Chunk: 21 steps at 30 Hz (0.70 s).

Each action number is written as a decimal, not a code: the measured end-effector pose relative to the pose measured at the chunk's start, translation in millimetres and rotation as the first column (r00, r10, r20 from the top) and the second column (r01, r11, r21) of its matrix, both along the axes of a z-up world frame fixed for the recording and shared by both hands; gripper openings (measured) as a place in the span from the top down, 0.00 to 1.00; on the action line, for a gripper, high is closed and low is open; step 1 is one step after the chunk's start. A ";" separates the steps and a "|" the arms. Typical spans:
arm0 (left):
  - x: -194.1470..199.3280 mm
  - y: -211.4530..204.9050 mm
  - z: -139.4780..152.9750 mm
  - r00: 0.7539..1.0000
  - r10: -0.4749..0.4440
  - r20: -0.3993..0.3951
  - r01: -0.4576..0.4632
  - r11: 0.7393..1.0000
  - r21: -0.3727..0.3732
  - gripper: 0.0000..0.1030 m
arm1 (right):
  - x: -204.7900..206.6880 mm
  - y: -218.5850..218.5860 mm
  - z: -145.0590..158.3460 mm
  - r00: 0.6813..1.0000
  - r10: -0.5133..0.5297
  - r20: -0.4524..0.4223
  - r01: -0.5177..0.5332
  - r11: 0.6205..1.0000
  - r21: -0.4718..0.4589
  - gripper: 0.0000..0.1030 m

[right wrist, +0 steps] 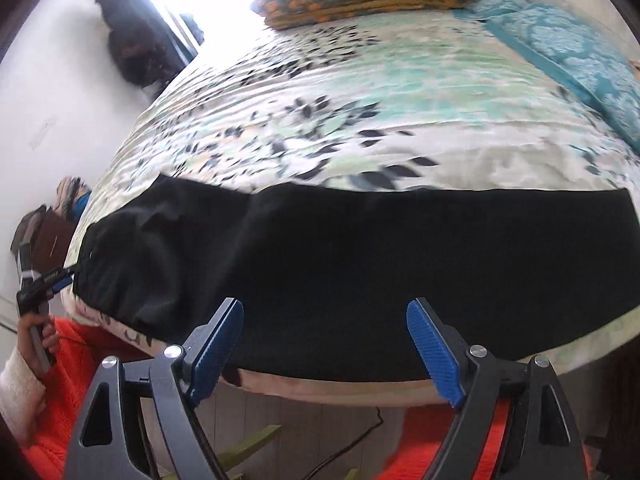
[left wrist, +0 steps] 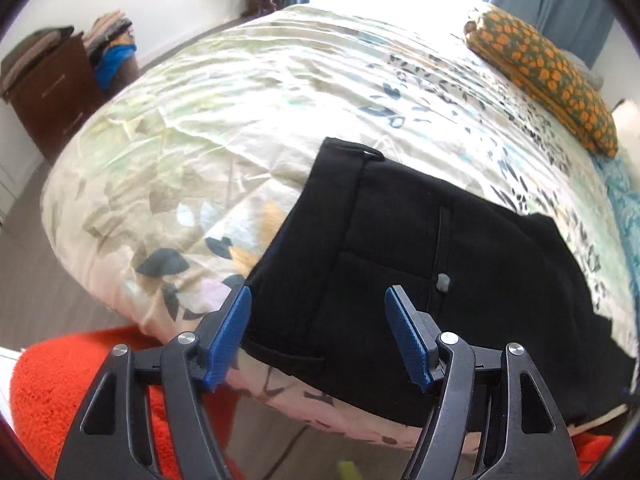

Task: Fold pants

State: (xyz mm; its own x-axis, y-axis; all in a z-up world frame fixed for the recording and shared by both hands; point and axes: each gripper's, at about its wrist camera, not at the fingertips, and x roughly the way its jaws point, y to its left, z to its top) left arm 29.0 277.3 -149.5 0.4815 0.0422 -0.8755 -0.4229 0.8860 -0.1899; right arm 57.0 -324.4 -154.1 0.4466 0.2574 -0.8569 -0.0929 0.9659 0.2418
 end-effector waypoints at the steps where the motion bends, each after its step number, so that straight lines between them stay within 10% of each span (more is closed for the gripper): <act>1: -1.2 10.8 -1.0 1.000 -0.006 0.013 0.007 0.997 -0.075 0.25 | 0.0 20.3 -5.6 1.000 0.026 0.005 -0.026 1.000 -0.008 0.19; 4: 3.0 27.2 -5.1 0.996 -0.083 0.012 0.084 0.980 -0.181 0.16 | -8.3 55.4 -18.9 0.998 0.036 0.042 -0.036 0.999 0.006 0.19; 9: 8.1 33.3 -13.5 0.988 -0.153 -0.029 0.149 0.983 -0.107 0.17 | -19.2 56.8 -34.8 1.000 -0.008 0.021 0.007 0.999 0.054 0.19; 21: 29.1 6.4 -13.1 0.962 -0.213 -0.169 0.224 0.973 0.050 0.95 | -24.9 37.0 -23.3 0.995 -0.052 0.081 0.045 0.995 0.090 0.19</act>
